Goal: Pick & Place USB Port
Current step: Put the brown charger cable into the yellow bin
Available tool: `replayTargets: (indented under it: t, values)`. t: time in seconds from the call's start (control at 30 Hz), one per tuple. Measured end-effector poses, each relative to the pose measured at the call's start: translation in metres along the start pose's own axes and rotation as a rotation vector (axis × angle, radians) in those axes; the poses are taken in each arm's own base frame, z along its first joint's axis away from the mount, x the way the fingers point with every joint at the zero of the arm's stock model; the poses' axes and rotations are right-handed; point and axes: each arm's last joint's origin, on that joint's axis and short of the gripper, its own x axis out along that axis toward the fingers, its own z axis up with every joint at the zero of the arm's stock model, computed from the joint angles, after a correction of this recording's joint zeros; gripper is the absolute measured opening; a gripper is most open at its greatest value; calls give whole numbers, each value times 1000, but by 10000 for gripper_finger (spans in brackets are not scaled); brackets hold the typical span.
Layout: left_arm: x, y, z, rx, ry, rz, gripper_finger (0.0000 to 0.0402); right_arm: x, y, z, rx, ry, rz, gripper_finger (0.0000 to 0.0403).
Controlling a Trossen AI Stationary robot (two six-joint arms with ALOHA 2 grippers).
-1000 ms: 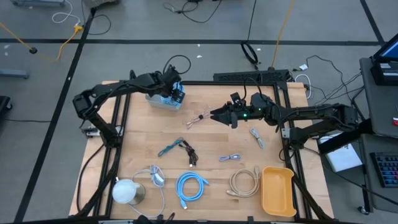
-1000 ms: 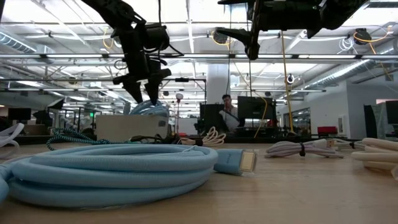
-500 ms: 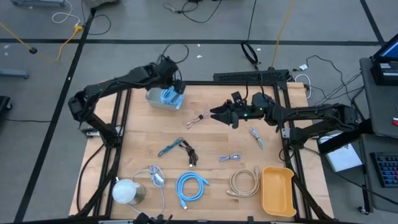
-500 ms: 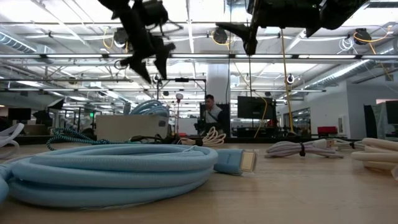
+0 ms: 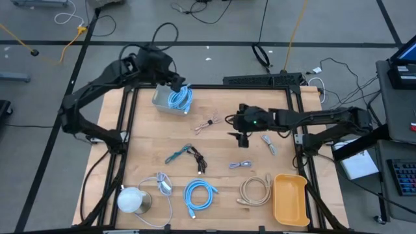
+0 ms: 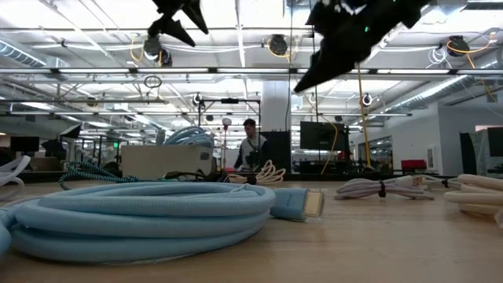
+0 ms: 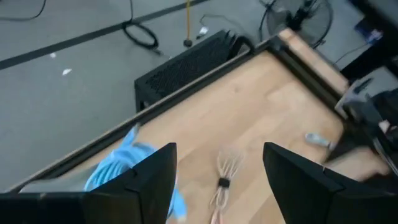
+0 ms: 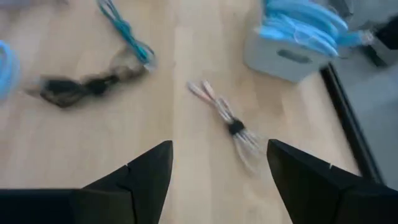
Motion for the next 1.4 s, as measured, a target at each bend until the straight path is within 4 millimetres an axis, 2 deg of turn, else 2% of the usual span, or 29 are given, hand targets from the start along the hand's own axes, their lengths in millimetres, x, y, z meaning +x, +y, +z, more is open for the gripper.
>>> replayTargets:
  t: [0.1, 0.17, 0.33, 0.47, 0.67, 0.83, 1.07, 1.2, 1.3, 1.4]
  values:
    - [-2, -6, -5, 3, 16, 2, 235, 9, -11, 0, 10, -23, -19, 254]
    - [-4, -10, -8, 8, 30, 1, 235, 22, -15, -4, 6, -3, -8, 254]
    - [-5, -19, -12, 16, 20, 6, 234, 66, -17, -29, -1, 127, 90, 254]
    - [-5, -22, -14, 22, 18, 24, 234, 91, -13, -46, -36, 193, 126, 254]
    - [-6, -24, -16, 12, 33, 24, 234, 98, -21, -41, -69, 121, 31, 254]
    - [-6, -25, -18, 14, 39, 21, 234, 98, -45, -37, -39, 92, -44, 254]
    - [-6, -25, -19, 7, 51, 26, 234, 116, -79, -33, 3, 163, -35, 254]
    - [-7, -26, -21, 7, 70, 26, 234, 125, -86, -28, 22, 226, -1, 254]
    - [-7, -30, -23, 12, 75, 15, 234, 124, -88, -18, 106, 257, 24, 254]
    - [-8, -34, -25, 23, 76, 8, 234, 123, -87, -18, 186, 281, 48, 254]
